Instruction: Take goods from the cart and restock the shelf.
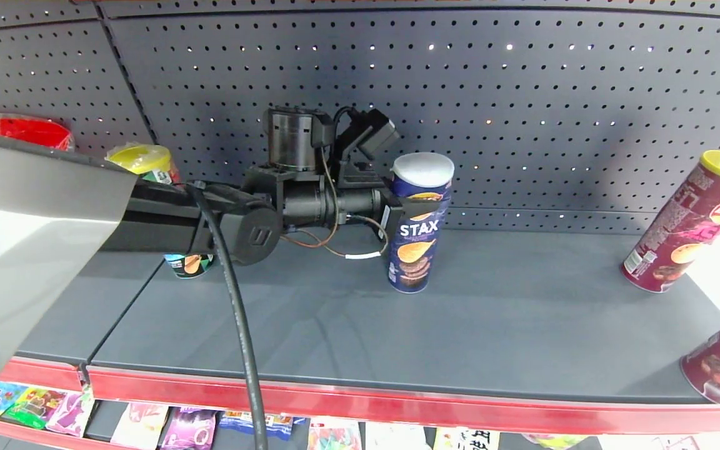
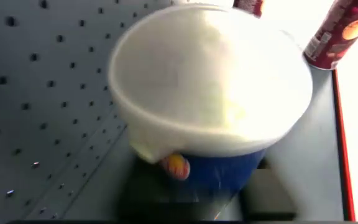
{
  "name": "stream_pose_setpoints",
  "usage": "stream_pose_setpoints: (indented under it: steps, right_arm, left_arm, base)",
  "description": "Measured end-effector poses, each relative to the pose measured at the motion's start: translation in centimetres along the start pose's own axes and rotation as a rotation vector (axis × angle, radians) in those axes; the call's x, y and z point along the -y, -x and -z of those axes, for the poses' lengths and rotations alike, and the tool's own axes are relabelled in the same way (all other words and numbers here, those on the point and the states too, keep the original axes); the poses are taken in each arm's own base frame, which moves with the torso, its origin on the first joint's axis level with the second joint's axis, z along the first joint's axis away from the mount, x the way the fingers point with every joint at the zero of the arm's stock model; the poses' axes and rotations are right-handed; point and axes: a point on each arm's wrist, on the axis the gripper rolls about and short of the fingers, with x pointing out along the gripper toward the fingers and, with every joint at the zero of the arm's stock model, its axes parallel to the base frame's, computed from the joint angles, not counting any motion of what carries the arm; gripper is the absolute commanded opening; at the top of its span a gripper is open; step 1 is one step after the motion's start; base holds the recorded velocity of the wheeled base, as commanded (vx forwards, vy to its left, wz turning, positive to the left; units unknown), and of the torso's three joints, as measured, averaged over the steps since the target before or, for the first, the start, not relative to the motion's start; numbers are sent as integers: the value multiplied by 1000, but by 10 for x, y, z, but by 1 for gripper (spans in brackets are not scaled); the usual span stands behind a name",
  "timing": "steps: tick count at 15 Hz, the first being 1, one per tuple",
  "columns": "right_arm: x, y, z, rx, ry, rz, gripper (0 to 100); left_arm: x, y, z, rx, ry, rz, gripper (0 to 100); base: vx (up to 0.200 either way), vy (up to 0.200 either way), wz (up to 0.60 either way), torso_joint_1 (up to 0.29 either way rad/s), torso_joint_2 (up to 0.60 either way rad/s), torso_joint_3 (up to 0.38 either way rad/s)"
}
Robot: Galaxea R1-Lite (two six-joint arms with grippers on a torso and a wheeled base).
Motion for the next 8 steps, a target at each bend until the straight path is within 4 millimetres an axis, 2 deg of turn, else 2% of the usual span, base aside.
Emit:
stream_pose_setpoints:
  steps: [4,8]
  right_arm:
    - [0,0,0,-4,-17,20,0]
    - [0,0,0,-2,-22,22,0]
  left_arm:
    - [4,-1,2,-4,1,10,0]
    - [26,17,1,-38,41,45,0]
  base:
    - [0,0,0,0,0,0]
    - [0,0,0,0,0,0]
